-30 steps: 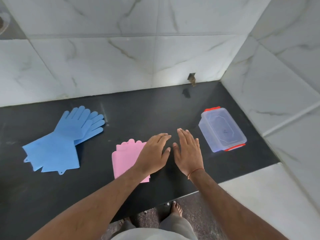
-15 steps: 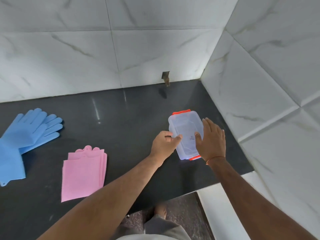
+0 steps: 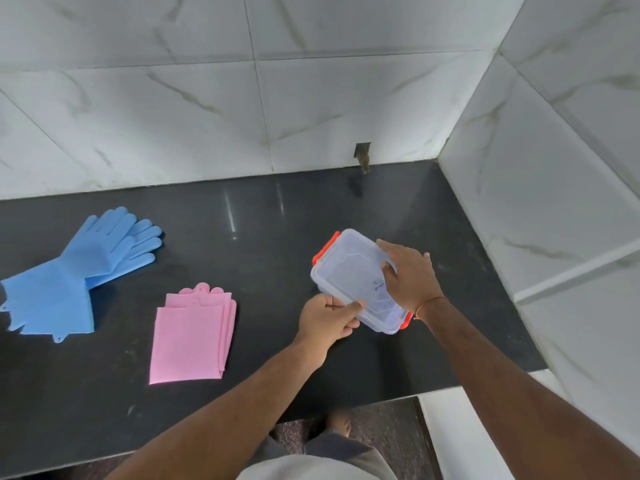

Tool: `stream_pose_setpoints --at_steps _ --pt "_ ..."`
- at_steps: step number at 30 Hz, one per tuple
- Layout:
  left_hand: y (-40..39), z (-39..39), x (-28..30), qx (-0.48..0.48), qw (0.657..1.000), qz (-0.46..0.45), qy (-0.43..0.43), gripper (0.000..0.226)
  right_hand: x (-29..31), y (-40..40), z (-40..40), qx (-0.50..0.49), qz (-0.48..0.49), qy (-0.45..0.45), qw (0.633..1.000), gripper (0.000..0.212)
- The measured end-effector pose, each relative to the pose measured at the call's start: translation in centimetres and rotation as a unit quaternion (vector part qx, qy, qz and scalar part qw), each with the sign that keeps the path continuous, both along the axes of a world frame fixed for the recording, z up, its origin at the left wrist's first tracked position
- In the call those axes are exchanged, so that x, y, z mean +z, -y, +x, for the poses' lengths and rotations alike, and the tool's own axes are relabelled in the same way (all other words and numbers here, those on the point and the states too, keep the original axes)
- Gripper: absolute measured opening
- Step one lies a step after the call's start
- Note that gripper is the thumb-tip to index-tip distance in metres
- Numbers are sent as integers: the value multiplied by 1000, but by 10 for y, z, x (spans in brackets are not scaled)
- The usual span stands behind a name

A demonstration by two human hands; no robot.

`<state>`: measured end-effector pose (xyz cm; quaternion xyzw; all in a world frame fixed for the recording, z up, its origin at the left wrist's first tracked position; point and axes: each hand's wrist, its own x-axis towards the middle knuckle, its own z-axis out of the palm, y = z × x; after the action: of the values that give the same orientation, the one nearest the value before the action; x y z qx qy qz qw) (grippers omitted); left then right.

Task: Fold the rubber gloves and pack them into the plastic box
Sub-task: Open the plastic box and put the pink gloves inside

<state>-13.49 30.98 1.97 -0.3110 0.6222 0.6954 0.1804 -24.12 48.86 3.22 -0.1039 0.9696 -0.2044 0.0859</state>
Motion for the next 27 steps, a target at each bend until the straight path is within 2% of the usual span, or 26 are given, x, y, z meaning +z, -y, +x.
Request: stream_pose_setpoints --at_steps 4,7,9,11,13,15,17,20,23,27 --pt "18 24 0 -11 999 26 17 33 -1 40 -13 79 20 13 997 47" --pt "49 27 2 -110 994 1 25 37 2 67 -19 114 20 14 993 45" --pt "80 27 5 -220 973 -15 63 57 4 78 -22 122 14 11 992 41" --pt "114 26 7 -287 950 -63 109 77 7 81 -22 108 2 -10 994 39" --pt "145 21 9 -275 941 -169 103 83 9 77 -16 62 -17 -60 996 40" --pt "166 12 13 -213 936 -273 56 85 11 67 -3 -10 -24 -123 992 42" --pt "170 1 17 -159 939 -303 9 73 10 56 13 -89 -3 -138 986 47" --pt "153 -16 24 -162 930 -328 -29 61 3 43 29 -155 26 -54 986 56" --pt "131 -30 23 -204 904 -374 -30 61 -4 37 33 -146 37 25 988 51" --pt "118 -33 14 -215 882 -416 -41 56 -11 38 34 -122 5 22 992 47"
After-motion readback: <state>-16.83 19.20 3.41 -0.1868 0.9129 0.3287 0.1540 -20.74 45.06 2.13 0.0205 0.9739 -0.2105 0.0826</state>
